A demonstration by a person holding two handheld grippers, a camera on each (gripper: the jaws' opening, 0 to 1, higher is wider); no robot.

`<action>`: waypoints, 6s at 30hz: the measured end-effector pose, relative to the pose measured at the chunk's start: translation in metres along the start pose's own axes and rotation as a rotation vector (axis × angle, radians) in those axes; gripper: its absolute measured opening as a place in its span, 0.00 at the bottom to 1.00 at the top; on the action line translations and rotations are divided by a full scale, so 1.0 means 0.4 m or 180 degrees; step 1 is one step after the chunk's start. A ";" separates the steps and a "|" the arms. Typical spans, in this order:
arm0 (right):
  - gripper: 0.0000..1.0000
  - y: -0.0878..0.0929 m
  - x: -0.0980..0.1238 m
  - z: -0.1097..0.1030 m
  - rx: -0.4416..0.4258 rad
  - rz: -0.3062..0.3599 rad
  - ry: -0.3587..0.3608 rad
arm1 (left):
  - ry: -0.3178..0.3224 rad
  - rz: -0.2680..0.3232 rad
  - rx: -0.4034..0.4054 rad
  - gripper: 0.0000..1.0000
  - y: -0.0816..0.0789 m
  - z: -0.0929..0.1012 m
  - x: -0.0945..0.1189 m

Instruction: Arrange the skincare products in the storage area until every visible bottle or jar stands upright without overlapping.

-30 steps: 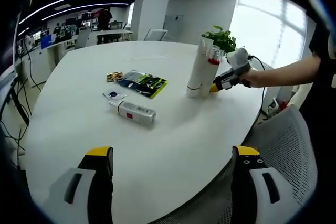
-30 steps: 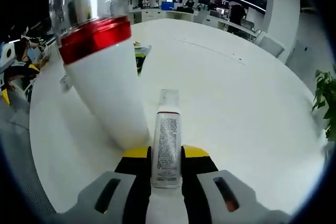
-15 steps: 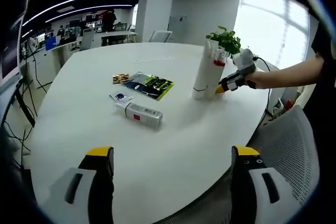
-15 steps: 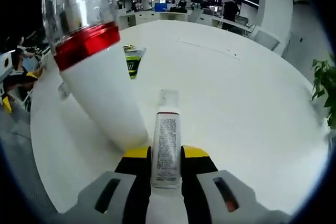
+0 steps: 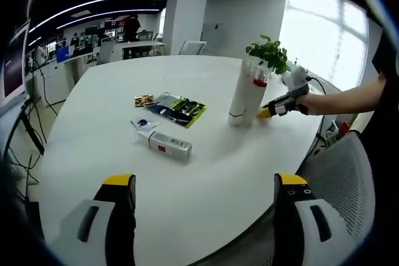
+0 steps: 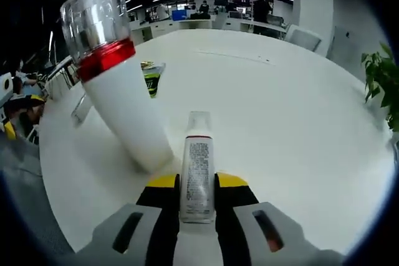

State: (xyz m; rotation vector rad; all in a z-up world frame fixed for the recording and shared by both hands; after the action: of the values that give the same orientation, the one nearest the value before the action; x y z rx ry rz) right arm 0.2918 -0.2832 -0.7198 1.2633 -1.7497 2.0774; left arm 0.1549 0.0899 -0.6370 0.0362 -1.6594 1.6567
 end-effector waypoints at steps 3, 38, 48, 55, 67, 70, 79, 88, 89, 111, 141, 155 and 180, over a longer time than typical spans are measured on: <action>0.20 0.003 0.015 0.002 -0.0058 0.0039 -0.0008 | -0.0006 0.0031 -0.0017 0.88 -0.020 0.019 0.001; 0.20 0.073 0.241 -0.212 -0.0808 0.0309 0.0104 | 0.0760 0.0201 -0.0003 0.87 -0.057 0.034 0.028; 0.20 0.034 0.266 -0.296 -0.0685 0.0412 -0.0107 | 0.0935 0.0329 0.0029 0.89 -0.074 0.069 0.052; 0.20 0.000 0.283 -0.320 -0.0418 0.0446 -0.0115 | 0.0977 0.0336 0.0024 0.89 -0.074 0.070 0.064; 0.20 -0.082 0.280 -0.401 -0.0429 0.0940 -0.0586 | 0.1028 0.0497 0.0208 0.94 -0.108 0.078 0.073; 0.20 -0.130 0.288 -0.434 -0.0400 0.1263 -0.0840 | 0.1088 0.0573 0.0308 0.93 -0.124 0.080 0.076; 0.20 -0.224 0.300 -0.536 -0.0472 0.1619 -0.1444 | 0.1270 0.0726 0.0449 0.94 -0.178 0.095 0.081; 0.20 -0.262 0.324 -0.614 -0.0741 0.1832 -0.1989 | 0.1670 0.0894 0.0744 0.89 -0.234 0.117 0.085; 0.20 -0.264 0.326 -0.618 -0.0763 0.1848 -0.2042 | 0.1706 0.0928 0.0769 0.88 -0.241 0.117 0.086; 0.20 -0.294 0.394 -0.676 -0.1512 0.2270 -0.3034 | 0.2693 0.1236 0.1202 0.17 -0.363 0.207 0.122; 0.21 -0.345 0.401 -0.640 0.0217 0.1809 -0.0376 | 0.0779 0.0580 0.0365 0.17 -0.413 0.274 0.069; 0.19 -0.345 0.476 -0.637 -0.0927 0.2366 -0.2581 | 0.2418 0.0594 0.0763 0.29 -0.409 0.272 0.134; 0.24 -0.452 0.520 -0.633 -0.0956 0.2731 -0.2619 | 0.1489 0.1103 0.0104 0.15 -0.544 0.316 0.202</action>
State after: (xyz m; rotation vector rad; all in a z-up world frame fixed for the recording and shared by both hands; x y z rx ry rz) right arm 0.1407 -0.0885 -0.4382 1.5597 -3.2849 1.4929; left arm 0.1510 -0.0124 -0.3933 -0.6085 -1.3275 1.7715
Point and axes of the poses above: the point that each gripper's makers call its tool centre point, and the gripper's own axes: x roughly backward along the fingers, z roughly to its right, y roughly out of its underside, the point moved 6 cm from there along x, roughly backward along the fingers, and after that the axes turned 2 degrees about z, right-handed, at the moved point
